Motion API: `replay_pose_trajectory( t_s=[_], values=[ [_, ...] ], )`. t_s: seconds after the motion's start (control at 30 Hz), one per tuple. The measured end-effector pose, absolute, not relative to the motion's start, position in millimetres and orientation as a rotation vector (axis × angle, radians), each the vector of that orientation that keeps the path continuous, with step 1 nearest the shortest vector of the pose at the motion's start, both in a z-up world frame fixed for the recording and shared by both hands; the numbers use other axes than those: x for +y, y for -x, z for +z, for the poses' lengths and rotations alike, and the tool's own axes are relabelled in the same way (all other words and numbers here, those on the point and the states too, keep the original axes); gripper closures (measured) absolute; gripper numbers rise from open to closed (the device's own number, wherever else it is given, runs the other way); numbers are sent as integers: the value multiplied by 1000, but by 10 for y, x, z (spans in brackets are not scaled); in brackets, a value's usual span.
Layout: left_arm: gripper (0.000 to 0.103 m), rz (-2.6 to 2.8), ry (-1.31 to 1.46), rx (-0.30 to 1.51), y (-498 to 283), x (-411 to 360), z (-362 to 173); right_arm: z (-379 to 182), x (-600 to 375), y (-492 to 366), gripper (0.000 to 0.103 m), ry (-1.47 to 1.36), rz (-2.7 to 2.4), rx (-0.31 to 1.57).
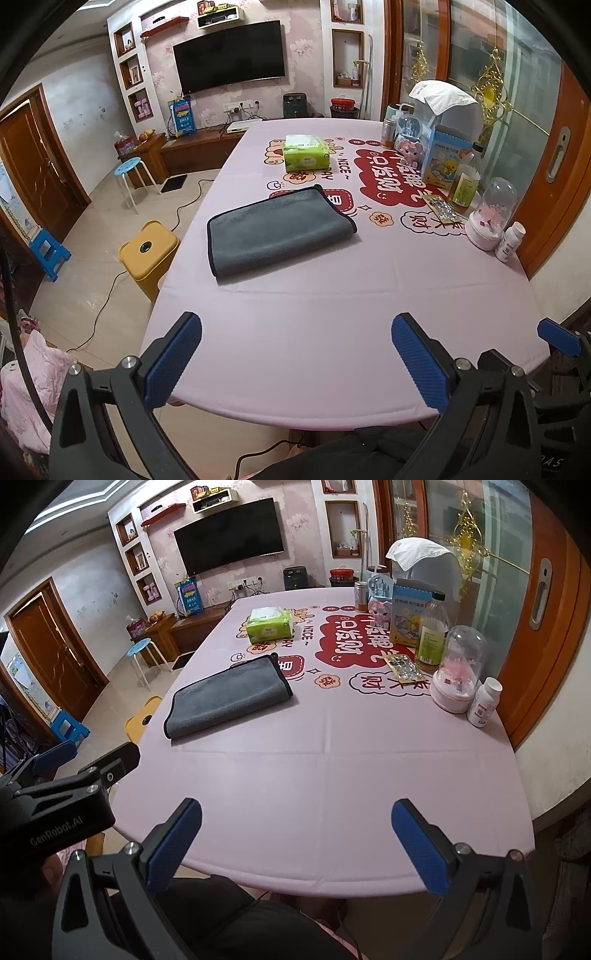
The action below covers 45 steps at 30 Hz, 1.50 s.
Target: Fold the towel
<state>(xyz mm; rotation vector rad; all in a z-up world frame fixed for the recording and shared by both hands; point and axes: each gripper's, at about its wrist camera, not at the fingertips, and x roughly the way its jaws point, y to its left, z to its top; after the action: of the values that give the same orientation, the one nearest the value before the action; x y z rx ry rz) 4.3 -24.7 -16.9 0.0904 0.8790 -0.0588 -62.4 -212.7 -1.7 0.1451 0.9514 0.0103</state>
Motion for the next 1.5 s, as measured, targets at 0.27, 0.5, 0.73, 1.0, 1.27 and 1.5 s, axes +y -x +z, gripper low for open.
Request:
replay_pose_trajectory(
  t_s=[0.27, 0.5, 0.73, 1.0, 1.27, 1.5],
  values=[
    [1, -62, -89, 882, -27, -260, -195, -9, -2121, 633, 0, -145, 10, 952],
    [1, -67, -85, 885, 10, -277, -235, -42, -2125, 681, 0, -141, 5, 959],
    [1, -71, -86, 890, 38, -305, -253, -55, -2147, 726, 0, -143, 2, 964],
    [1, -74, -83, 903, 35, -292, -253, -66, -2146, 733, 0, -140, 2, 971],
    [1, -83, -80, 922, -14, -292, -288, -84, -2128, 722, 0, -138, -2, 987],
    [1, -96, -77, 941, -49, -304, -322, -86, -2132, 689, 0, -140, -9, 1003]
  ],
)
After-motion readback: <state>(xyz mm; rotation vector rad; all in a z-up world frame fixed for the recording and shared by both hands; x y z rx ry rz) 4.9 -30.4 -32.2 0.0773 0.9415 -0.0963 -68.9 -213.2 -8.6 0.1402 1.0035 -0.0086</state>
